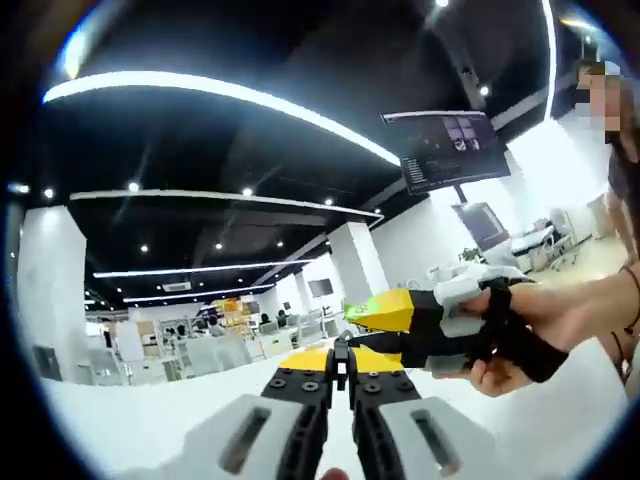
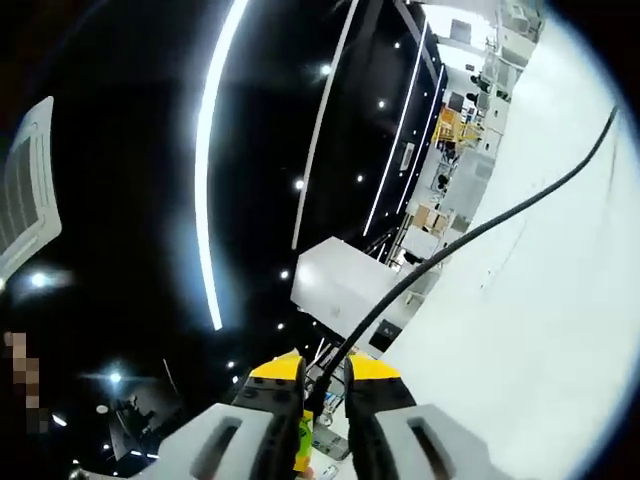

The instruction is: Find the data cable on the table. Grasp the USB connector end of the cable and insert it into the USB port on the table

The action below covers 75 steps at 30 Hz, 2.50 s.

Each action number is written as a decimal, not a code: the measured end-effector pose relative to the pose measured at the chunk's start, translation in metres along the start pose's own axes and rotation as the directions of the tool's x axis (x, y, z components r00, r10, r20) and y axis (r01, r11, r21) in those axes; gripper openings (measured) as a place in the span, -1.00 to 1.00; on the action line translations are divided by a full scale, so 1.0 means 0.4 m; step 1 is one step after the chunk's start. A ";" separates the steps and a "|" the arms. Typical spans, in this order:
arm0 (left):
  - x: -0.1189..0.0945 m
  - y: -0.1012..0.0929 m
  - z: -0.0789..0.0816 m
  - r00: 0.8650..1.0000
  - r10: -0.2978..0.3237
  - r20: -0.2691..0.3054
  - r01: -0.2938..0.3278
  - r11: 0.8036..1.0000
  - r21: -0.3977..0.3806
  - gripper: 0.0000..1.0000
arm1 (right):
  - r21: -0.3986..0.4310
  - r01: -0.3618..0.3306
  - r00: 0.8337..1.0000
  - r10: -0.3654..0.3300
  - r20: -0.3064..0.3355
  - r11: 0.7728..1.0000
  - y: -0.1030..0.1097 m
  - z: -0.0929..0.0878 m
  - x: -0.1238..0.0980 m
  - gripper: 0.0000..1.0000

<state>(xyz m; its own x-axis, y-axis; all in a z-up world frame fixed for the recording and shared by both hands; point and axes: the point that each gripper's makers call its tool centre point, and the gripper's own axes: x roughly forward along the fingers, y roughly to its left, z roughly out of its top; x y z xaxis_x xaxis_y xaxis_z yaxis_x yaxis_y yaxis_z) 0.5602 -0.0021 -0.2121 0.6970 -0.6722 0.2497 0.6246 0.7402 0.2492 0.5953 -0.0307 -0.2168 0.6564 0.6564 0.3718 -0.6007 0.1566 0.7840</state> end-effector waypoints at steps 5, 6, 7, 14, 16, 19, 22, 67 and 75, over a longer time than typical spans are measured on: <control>0.001 0.001 -0.007 1.000 -0.021 0.014 0.023 0.995 -0.100 -0.87 | 0.034 -0.003 1.000 0.003 -0.004 0.999 -0.006 -0.009 0.005 -0.67; 0.001 -0.001 -0.007 0.999 -0.025 0.022 0.027 0.992 -0.125 -0.87 | 0.037 -0.003 1.000 0.003 -0.002 0.999 -0.005 -0.010 0.006 -0.67; 0.001 -0.003 -0.008 0.999 -0.031 0.025 0.034 0.989 -0.146 -0.87 | 0.039 -0.003 1.000 0.003 0.000 0.999 -0.006 -0.009 0.006 -0.68; 0.008 -0.021 -0.019 0.997 -0.066 0.041 0.075 0.957 -0.280 -0.87 | 0.028 0.023 1.000 -0.023 0.008 0.999 -0.022 -0.006 0.002 -0.75; 0.011 -0.025 -0.025 0.996 -0.074 0.045 0.085 0.941 -0.327 -0.87 | 0.009 0.033 0.999 -0.033 0.012 0.999 -0.026 -0.003 -0.001 -0.75; 0.015 -0.026 -0.034 0.995 -0.086 0.052 0.100 0.909 -0.405 -0.87 | -0.029 0.049 0.999 -0.049 0.016 0.998 -0.029 0.000 -0.007 -0.75; 0.017 -0.031 -0.041 0.994 -0.096 0.049 0.108 0.899 -0.425 -0.87 | -0.048 0.060 0.998 -0.059 0.017 0.997 -0.033 0.000 -0.013 -0.75; 0.150 -0.104 -0.262 0.968 -0.240 -0.073 0.207 0.929 -0.307 -0.46 | -0.521 0.314 0.938 -0.344 0.042 0.794 -0.170 0.128 -0.058 -0.91; 0.198 -0.059 -0.308 0.977 -0.183 -0.106 0.156 0.962 -0.222 -0.45 | -0.580 0.373 0.909 -0.411 0.072 0.724 -0.218 0.188 -0.048 -0.91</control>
<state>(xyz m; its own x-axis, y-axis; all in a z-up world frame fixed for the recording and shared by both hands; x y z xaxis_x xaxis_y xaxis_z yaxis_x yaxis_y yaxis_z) 0.6440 -0.0706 -0.3133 0.6044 -0.7905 0.0988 0.7881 0.6114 0.0708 0.6695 -0.1123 -0.2548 0.8762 0.4792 0.0510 -0.4544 0.7864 0.4185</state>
